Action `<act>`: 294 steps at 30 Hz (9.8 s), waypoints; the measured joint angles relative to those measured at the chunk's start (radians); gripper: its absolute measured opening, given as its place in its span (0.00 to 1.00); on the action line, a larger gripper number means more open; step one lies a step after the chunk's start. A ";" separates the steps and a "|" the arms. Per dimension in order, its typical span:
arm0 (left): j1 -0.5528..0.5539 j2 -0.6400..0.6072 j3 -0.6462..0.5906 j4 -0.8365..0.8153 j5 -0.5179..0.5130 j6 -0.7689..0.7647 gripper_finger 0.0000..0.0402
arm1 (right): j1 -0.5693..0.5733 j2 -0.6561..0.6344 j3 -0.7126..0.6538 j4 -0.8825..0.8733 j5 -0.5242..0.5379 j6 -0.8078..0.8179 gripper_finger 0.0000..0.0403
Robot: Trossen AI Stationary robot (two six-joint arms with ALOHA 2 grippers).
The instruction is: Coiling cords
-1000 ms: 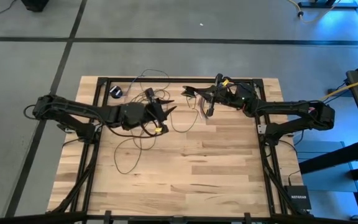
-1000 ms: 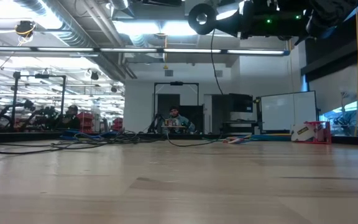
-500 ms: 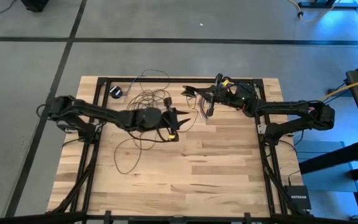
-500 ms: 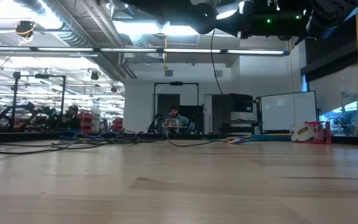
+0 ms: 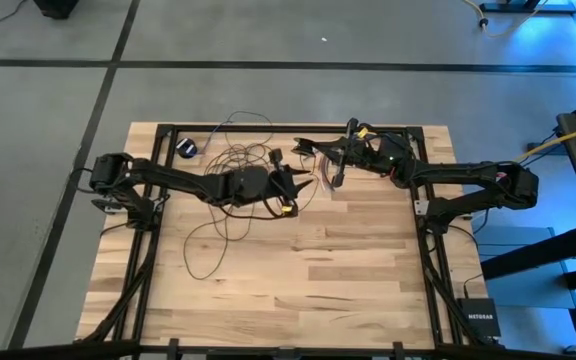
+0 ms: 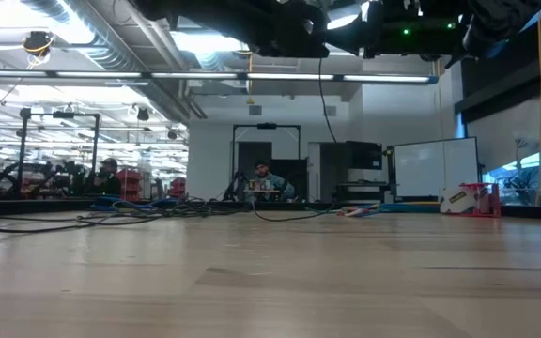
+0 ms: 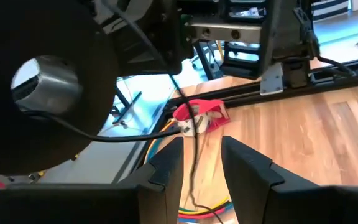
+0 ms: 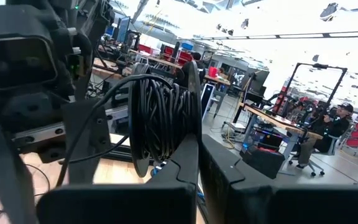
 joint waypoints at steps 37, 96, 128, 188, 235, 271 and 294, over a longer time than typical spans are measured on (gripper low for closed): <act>0.123 0.162 -0.001 0.275 0.126 -0.053 0.01 | 0.000 0.001 0.010 0.014 -0.111 0.048 0.02; 0.044 -0.132 -0.002 -0.003 -0.064 -0.074 0.01 | 0.000 0.013 0.050 -0.271 0.176 -0.372 0.02; 0.070 0.073 -0.001 0.274 -0.076 0.152 0.25 | 0.000 0.070 0.128 -0.237 0.144 -0.113 0.02; -0.110 -0.165 0.158 -0.638 -0.205 -0.042 0.49 | 0.000 0.069 0.131 -0.257 0.104 -0.133 0.02; 0.126 -0.160 0.218 -0.521 0.145 0.084 0.45 | 0.000 0.070 0.130 -0.344 -0.148 -0.190 0.02; 0.068 -0.224 0.072 -0.206 0.043 0.121 0.00 | 0.034 -0.229 0.169 -0.952 0.112 -0.110 0.40; 0.048 -0.233 -0.208 0.379 0.026 0.207 0.01 | 0.040 0.201 0.022 0.131 -0.099 0.158 0.40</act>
